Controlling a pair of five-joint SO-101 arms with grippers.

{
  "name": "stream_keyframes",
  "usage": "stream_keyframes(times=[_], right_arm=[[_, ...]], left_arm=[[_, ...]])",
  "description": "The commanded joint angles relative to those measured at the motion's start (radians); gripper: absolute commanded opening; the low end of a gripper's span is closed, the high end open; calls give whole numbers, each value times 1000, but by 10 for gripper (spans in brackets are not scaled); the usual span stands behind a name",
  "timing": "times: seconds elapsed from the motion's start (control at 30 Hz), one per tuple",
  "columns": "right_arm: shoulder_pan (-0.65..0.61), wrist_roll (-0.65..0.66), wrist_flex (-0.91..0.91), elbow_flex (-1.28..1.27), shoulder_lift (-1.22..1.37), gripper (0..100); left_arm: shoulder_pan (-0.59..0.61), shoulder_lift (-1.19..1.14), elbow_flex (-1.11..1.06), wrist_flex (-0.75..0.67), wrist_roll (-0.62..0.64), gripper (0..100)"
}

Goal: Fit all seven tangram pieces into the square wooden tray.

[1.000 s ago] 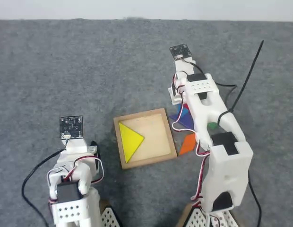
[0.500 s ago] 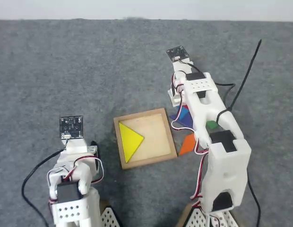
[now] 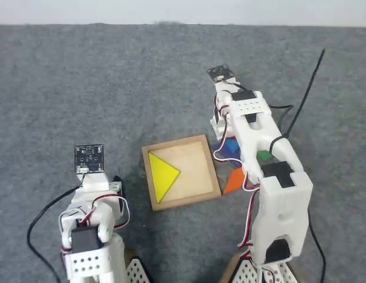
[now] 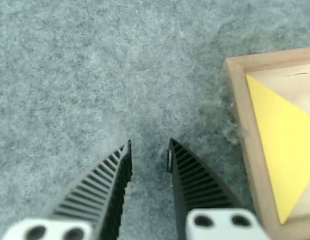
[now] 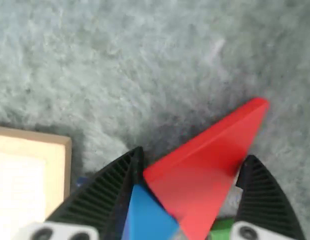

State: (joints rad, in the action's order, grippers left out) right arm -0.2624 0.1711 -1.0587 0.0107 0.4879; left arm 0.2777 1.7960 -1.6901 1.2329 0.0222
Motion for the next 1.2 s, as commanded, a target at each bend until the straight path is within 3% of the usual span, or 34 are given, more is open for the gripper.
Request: stream_keyframes(times=[0.0, 0.4, 0.63, 0.97, 1.17], right_arm=[[50, 14, -24, 55, -18, 310], [76, 12, -67, 169, 76, 174], [76, 12, -64, 173, 36, 33], [64, -101, -136, 129, -217, 6], [-1, -212, -124, -87, -519, 6]], left_arm=[[6, 9, 5, 3, -5, 111], [6, 9, 5, 3, -5, 111], [6, 9, 5, 3, -5, 111], [6, 9, 5, 3, -5, 111], [6, 9, 5, 3, -5, 111]])
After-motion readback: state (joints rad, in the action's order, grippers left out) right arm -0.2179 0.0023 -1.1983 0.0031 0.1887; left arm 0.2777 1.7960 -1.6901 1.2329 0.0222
